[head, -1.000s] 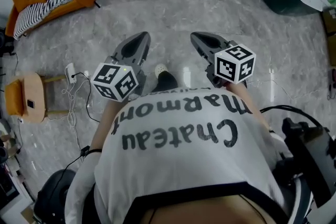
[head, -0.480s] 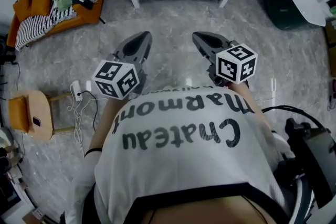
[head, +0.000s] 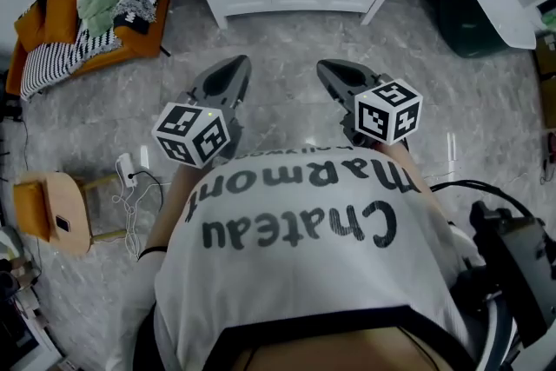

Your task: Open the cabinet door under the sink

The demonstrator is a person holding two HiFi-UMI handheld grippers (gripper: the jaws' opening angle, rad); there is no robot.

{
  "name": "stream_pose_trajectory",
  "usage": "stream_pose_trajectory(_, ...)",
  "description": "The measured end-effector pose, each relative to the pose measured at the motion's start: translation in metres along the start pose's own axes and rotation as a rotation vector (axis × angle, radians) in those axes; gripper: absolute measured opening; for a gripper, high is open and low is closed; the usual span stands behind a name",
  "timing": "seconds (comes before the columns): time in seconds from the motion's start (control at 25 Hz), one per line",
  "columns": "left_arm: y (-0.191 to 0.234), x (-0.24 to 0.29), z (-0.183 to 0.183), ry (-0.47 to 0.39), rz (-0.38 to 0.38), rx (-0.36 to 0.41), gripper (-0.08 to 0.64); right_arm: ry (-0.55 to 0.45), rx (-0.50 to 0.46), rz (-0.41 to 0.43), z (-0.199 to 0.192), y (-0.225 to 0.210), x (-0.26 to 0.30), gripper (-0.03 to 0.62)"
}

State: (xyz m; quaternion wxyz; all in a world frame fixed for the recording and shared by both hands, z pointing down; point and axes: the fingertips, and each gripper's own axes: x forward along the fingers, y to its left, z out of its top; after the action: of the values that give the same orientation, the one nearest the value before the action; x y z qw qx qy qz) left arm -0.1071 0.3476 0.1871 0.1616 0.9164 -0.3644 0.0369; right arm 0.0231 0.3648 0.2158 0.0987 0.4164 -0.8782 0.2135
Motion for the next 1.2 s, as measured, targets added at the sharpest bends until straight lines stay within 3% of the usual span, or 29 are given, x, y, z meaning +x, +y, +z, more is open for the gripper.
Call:
stream_pose_trajectory(0.76,0.023,0.008,0.002,0.017,0.018,-0.024,0.009,0.018,0.041,0.004,0.001,-0.012,0.030,0.008)
stream_pose_trajectory(1.2,0.029,0.045,0.000,0.028,0.018,-0.078,0.009,0.059,0.025,0.045,0.016,-0.041,0.052,0.008)
